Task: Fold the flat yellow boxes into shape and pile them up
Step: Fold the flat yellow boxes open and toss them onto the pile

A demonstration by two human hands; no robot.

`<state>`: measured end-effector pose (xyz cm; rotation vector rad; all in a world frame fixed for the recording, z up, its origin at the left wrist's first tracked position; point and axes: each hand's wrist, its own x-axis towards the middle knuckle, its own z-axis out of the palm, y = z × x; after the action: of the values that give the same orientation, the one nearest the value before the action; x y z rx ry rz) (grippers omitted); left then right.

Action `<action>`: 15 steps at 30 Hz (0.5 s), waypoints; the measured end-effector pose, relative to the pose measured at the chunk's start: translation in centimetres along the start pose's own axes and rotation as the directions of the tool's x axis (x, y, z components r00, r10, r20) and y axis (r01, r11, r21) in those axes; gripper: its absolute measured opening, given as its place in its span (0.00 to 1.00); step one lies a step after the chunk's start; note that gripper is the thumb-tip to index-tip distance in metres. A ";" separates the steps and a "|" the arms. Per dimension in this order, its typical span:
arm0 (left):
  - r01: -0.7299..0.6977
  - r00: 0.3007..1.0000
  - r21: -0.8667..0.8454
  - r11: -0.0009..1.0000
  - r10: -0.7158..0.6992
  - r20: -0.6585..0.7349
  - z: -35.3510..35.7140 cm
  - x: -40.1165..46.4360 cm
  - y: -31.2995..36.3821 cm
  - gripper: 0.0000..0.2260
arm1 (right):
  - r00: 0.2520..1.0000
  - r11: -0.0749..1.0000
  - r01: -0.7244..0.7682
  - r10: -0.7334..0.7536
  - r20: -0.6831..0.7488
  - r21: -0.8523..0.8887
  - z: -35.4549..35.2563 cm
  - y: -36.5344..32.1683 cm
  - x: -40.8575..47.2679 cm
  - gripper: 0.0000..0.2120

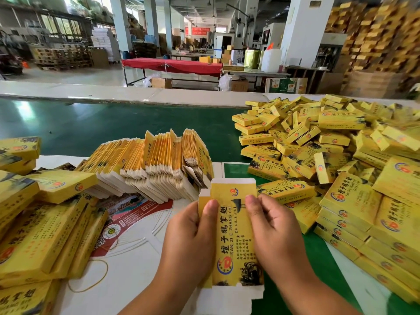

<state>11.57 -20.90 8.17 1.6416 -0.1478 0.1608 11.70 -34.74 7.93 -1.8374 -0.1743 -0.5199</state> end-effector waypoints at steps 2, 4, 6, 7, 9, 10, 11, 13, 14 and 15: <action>0.052 0.996 -0.011 0.999 -0.051 0.076 0.4 -0.2 -0.2 0.13 | 0.998 0.999 0.030 -0.032 -0.050 -0.032 -0.5 -0.1 0.3 0.20; 0.085 0.990 -0.019 0.996 -0.082 0.117 0.7 -0.3 -0.1 0.13 | 0.996 0.998 0.039 -0.042 -0.082 -0.041 -1.0 -0.1 0.6 0.19; 0.085 0.989 -0.049 0.995 -0.078 0.125 0.9 -0.4 0.0 0.14 | 0.994 0.998 0.037 -0.041 -0.097 -0.042 -1.1 -0.2 0.7 0.19; 0.084 0.990 -0.066 0.994 -0.075 0.123 0.9 -0.4 0.0 0.14 | 0.994 0.998 0.038 -0.042 -0.102 -0.044 -1.1 -0.2 0.7 0.19; 0.075 0.992 -0.082 0.994 -0.065 0.108 0.8 -0.4 0.1 0.13 | 0.993 0.999 0.041 -0.045 -0.109 -0.034 -0.8 -0.1 0.6 0.20; 0.067 0.994 -0.080 0.995 -0.059 0.096 0.7 -0.3 0.1 0.13 | 0.993 0.999 0.039 -0.040 -0.111 -0.015 -0.7 0.0 0.5 0.20; 0.058 0.995 -0.067 0.996 -0.052 0.081 0.6 -0.3 0.0 0.13 | 0.993 0.999 0.036 -0.035 -0.110 0.008 -0.6 0.1 0.4 0.20; 0.038 0.999 -0.022 0.999 -0.037 0.040 0.4 -0.1 0.0 0.12 | 0.993 0.998 0.044 -0.039 -0.108 0.047 -0.5 0.3 0.4 0.21; 0.018 0.999 0.002 1.000 -0.019 0.028 0.3 0.0 -0.1 0.13 | 0.993 0.997 0.053 -0.046 -0.109 0.060 -0.6 0.3 0.3 0.20; -0.009 0.999 0.031 0.999 0.008 0.032 0.2 0.0 -0.1 0.14 | 0.993 0.996 0.062 -0.054 -0.108 0.069 -0.6 0.3 0.3 0.19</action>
<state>11.61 -21.09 8.03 1.6756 -0.1773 0.1439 11.90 -35.41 7.97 -1.7336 -0.1731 -0.6427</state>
